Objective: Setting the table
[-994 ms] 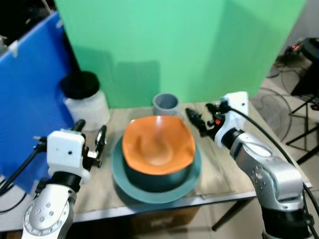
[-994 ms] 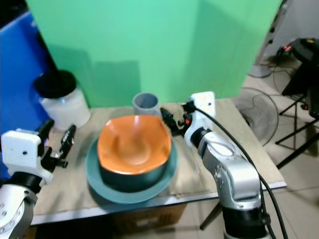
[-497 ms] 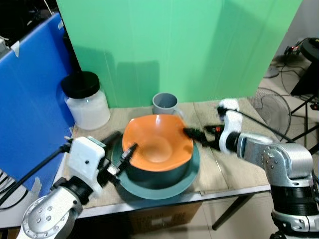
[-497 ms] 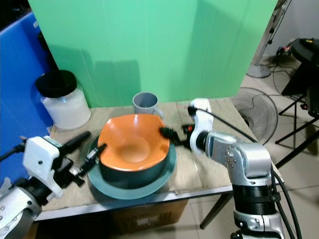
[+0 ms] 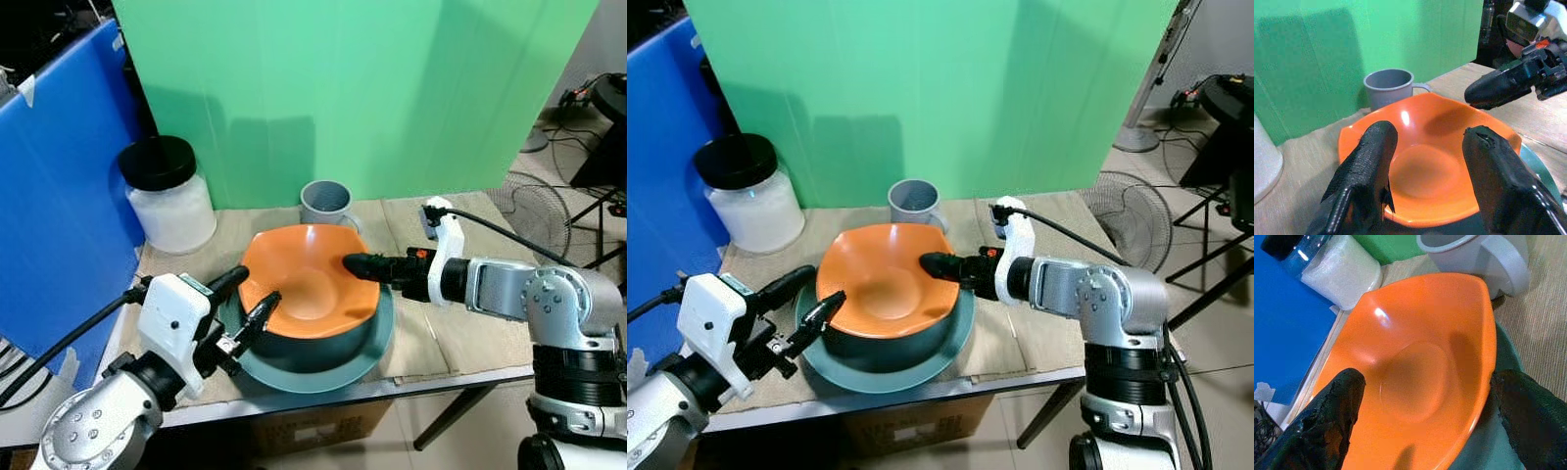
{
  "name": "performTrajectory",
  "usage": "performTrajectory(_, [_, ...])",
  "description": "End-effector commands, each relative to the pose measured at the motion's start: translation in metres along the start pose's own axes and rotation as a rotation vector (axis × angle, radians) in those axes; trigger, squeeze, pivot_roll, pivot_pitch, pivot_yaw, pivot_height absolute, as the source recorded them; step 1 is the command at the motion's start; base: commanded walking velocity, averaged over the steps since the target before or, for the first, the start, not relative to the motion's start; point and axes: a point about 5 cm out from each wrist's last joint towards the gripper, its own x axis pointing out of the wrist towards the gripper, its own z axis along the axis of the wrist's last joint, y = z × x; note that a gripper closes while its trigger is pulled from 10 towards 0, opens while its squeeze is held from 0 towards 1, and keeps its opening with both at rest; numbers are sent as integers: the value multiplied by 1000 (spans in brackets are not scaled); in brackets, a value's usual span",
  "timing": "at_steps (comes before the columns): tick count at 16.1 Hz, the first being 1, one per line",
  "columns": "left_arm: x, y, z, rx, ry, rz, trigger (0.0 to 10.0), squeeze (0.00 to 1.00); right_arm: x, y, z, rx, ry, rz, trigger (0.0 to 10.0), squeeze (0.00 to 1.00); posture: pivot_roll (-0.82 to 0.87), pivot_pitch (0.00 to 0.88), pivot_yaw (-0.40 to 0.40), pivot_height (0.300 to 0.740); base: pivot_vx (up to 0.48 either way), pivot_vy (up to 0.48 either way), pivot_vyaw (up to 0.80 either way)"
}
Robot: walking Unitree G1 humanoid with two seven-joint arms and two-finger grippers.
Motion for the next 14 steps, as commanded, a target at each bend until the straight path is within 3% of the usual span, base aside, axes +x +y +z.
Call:
performTrajectory(1, [-1,-3,0,0,8,-13,10000,0,-1,2,2,-6,20,-3,3882,0,-44,0,-26,740,0,0,0])
performTrajectory(4, [-1,-4,-1,-4,16,-16,10000,0,2,1,-4,11,49,-17,2824,0,-46,0,-26,740,0,0,0])
performTrajectory(14, [-1,-6,-6,-4,44,-25,10000,0,16,-2,-26,100,118,-32,3294,0,-45,0,-30,740,0,0,0])
